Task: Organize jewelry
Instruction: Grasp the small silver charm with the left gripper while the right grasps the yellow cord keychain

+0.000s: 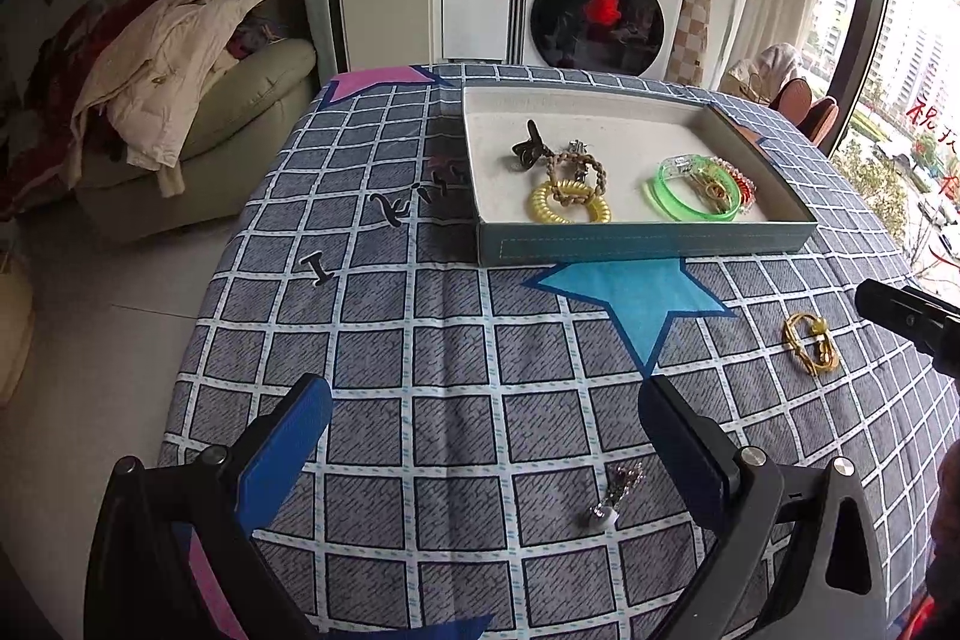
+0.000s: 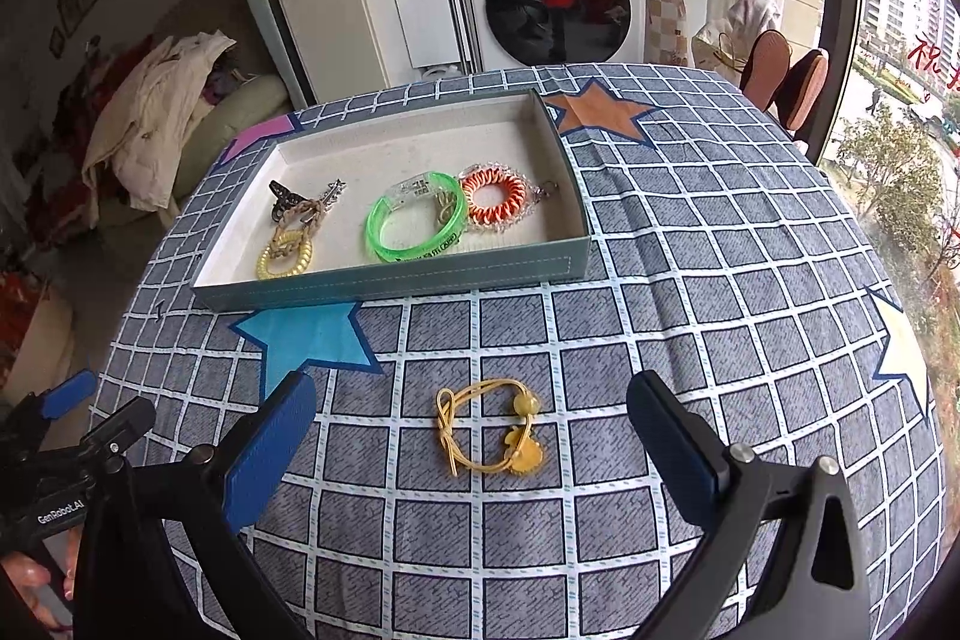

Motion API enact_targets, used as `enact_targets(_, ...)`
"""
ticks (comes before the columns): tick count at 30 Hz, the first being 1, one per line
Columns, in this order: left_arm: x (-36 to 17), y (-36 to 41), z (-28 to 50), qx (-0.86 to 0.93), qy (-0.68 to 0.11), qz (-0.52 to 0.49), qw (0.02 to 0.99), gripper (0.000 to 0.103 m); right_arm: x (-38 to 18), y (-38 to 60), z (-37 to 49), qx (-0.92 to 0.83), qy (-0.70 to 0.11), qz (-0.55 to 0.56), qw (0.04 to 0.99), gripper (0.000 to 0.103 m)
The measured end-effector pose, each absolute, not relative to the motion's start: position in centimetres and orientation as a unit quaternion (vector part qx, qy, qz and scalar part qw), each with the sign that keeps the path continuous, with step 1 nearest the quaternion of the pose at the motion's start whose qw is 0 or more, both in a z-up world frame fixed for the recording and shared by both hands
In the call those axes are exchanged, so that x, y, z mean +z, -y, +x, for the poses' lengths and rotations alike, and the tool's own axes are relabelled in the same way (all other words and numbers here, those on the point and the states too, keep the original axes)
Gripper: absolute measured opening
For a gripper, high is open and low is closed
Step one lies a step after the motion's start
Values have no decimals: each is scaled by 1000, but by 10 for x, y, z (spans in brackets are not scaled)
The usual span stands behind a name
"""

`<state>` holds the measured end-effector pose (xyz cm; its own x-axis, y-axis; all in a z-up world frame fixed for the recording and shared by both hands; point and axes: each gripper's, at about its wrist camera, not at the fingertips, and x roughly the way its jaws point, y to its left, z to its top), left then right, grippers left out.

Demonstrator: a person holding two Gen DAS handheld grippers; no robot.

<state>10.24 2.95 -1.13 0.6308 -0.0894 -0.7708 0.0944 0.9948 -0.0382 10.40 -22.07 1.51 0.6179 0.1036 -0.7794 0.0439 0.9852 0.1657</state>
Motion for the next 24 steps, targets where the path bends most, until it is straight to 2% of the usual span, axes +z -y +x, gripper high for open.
enact_targets(12, -35, -41, 85, -46, -455, 1, 889, 103, -10, 246, 73, -2, -463, 108, 880, 103)
enact_targets(24, -34, -33, 73, -71, -454, -2, 888, 103, -23, 262, 63, -24, -469, 132, 873, 103)
